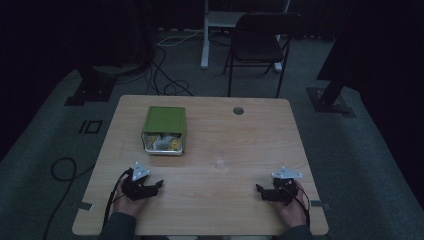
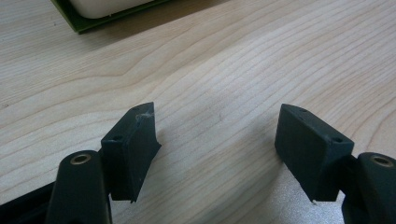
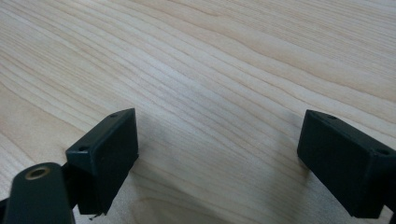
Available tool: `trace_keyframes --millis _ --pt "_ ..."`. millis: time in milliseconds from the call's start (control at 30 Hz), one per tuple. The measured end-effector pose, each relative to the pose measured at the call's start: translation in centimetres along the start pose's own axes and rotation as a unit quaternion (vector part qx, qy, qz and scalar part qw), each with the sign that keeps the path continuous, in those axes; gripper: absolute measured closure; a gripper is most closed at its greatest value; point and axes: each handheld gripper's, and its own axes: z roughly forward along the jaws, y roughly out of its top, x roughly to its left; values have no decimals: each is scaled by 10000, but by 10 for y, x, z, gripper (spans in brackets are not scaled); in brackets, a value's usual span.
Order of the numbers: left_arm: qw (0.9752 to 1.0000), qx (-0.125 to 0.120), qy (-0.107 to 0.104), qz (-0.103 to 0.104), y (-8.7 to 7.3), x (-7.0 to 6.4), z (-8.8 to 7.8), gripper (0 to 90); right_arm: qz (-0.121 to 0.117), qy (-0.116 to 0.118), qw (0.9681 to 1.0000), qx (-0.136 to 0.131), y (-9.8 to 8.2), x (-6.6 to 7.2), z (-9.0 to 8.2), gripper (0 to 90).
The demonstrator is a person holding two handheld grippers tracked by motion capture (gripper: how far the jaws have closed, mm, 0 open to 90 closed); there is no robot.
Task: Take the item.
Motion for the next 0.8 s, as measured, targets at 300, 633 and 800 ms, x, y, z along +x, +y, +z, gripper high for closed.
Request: trace_keyframes --millis 300,633,800 --pt "10000 0 16 -13 0 0 -1 310 -9 -1 10000 -1 0 0 0 121" --pt "10000 55 23 -20 0 1 -2 346 13 -18 10000 -4 -1 2 -1 122" --pt "9999 148 15 -12 1 1 -4 360 16 -19 10000 -6 -1 2 -1 123"
